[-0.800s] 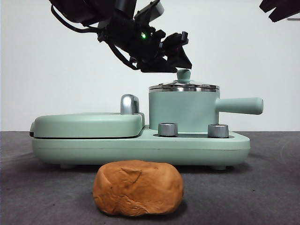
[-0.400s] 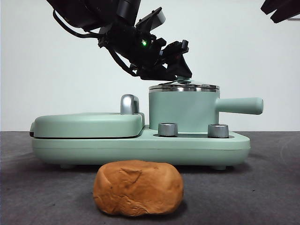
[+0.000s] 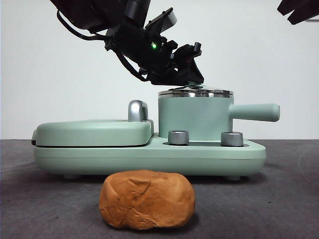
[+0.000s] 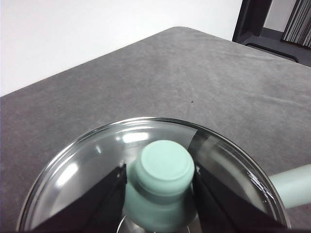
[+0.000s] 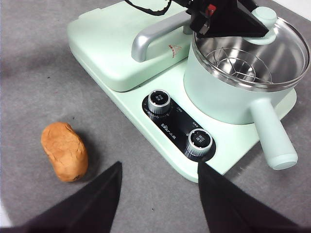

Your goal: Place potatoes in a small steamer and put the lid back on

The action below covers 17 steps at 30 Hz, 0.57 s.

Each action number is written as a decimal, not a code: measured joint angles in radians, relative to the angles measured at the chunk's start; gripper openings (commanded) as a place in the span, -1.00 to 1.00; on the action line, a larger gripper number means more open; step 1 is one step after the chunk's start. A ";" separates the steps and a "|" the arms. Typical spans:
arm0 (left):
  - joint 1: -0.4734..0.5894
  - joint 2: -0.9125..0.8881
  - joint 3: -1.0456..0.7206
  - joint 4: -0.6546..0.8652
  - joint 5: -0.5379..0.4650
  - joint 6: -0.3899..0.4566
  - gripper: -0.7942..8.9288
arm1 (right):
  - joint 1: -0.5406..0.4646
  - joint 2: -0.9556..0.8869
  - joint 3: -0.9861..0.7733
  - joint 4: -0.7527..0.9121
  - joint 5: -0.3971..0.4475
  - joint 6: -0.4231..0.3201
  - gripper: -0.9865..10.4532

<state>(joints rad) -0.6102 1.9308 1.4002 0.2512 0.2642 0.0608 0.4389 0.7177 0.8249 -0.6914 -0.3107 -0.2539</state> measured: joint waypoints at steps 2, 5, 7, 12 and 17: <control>0.000 0.001 0.000 0.002 0.000 0.002 -0.42 | 0.000 0.000 0.000 0.000 0.000 0.000 -0.40; 0.000 0.005 0.000 0.010 0.002 0.002 -0.60 | 0.000 0.000 0.000 0.000 0.000 0.000 -0.40; -0.002 0.006 0.000 0.013 0.001 0.005 -0.73 | 0.000 0.000 0.000 0.000 0.000 0.002 -0.40; -0.002 0.006 0.002 0.016 0.001 0.019 -0.82 | 0.000 0.000 0.000 0.000 0.000 0.024 -0.40; -0.002 0.007 0.003 0.016 0.001 0.022 -0.82 | 0.000 0.000 0.000 0.000 0.000 0.027 -0.40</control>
<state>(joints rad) -0.6121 1.9381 1.4036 0.2676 0.2649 0.0826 0.4389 0.7177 0.8249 -0.6918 -0.3107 -0.2264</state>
